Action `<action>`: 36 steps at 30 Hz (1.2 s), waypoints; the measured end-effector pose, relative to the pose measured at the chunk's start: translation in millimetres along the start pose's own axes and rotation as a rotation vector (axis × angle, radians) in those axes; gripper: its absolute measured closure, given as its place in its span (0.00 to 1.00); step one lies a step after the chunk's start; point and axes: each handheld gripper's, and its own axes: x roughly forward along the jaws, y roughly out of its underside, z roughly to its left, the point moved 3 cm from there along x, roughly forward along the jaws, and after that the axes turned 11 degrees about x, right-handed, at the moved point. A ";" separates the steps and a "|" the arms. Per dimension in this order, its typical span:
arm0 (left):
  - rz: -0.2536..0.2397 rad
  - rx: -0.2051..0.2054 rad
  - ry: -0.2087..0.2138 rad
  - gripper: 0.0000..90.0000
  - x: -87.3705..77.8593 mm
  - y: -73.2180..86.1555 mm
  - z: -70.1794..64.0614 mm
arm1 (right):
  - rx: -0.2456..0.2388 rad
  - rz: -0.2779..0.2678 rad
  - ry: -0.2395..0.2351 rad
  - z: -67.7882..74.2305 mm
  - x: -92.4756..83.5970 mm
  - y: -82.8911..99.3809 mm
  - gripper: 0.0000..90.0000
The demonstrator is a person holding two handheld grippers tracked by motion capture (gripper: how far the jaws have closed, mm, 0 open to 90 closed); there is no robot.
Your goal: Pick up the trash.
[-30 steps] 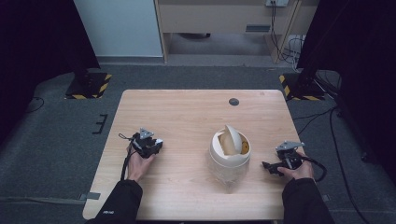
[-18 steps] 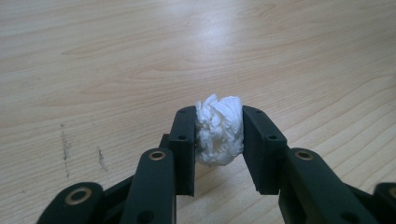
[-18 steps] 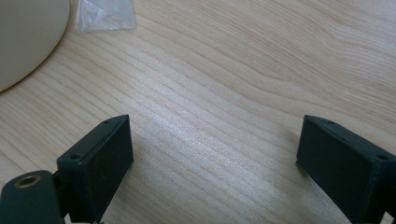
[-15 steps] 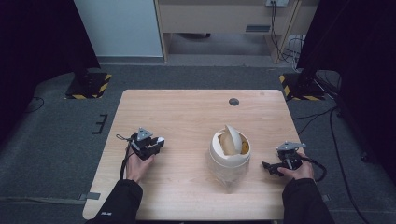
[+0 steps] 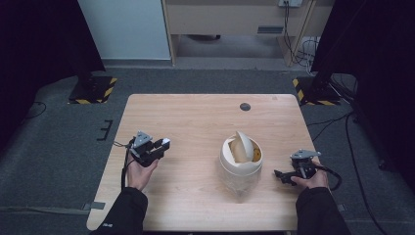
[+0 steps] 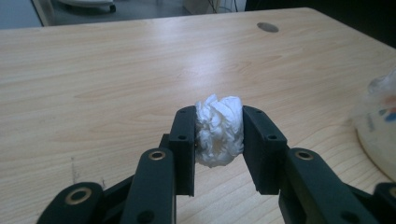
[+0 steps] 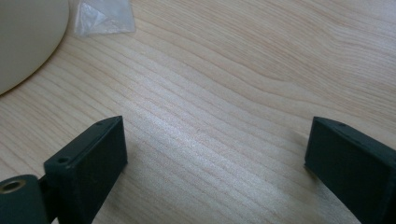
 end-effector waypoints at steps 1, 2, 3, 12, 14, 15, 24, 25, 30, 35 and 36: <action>-0.006 -0.002 0.002 0.73 -1.0 -1.4 -0.2 | 0.000 -0.007 0.000 0.0 0.5 0.4 0.05; -0.015 -0.007 0.003 0.73 -1.9 -2.8 -0.2 | 0.002 -0.010 0.000 0.2 0.7 0.6 0.05; -0.015 -0.007 0.003 0.73 -1.9 -2.8 -0.2 | 0.003 -0.015 -0.001 0.3 1.0 0.9 0.04; -0.103 -0.025 0.022 0.73 -12.7 -18.6 -6.4 | 0.004 -0.035 -0.006 -0.5 2.2 2.8 0.01; -0.115 -0.024 0.029 0.73 -13.8 -21.3 -8.0 | 0.006 -0.036 -0.005 -0.3 2.5 2.7 0.01; -0.115 -0.024 0.029 0.73 -13.8 -21.3 -8.0 | 0.006 -0.036 -0.005 -0.3 2.5 2.7 0.01; -0.191 -0.004 0.069 0.73 -25.7 -41.9 -23.1 | 0.006 -0.037 -0.004 -0.2 2.8 2.5 0.01; -0.191 -0.004 0.069 0.73 -25.7 -41.9 -23.1 | 0.006 -0.037 -0.004 -0.2 2.8 2.5 0.01; -0.234 0.014 0.106 0.73 -30.6 -55.1 -37.3 | 0.006 -0.038 -0.004 -0.2 2.9 2.5 0.01; -0.279 0.026 0.130 0.73 -38.6 -67.8 -47.3 | 0.006 -0.038 -0.004 -0.2 2.9 2.5 0.01; -0.289 0.028 0.136 0.73 -40.5 -70.6 -49.4 | 0.006 -0.038 -0.004 -0.2 2.9 2.5 0.01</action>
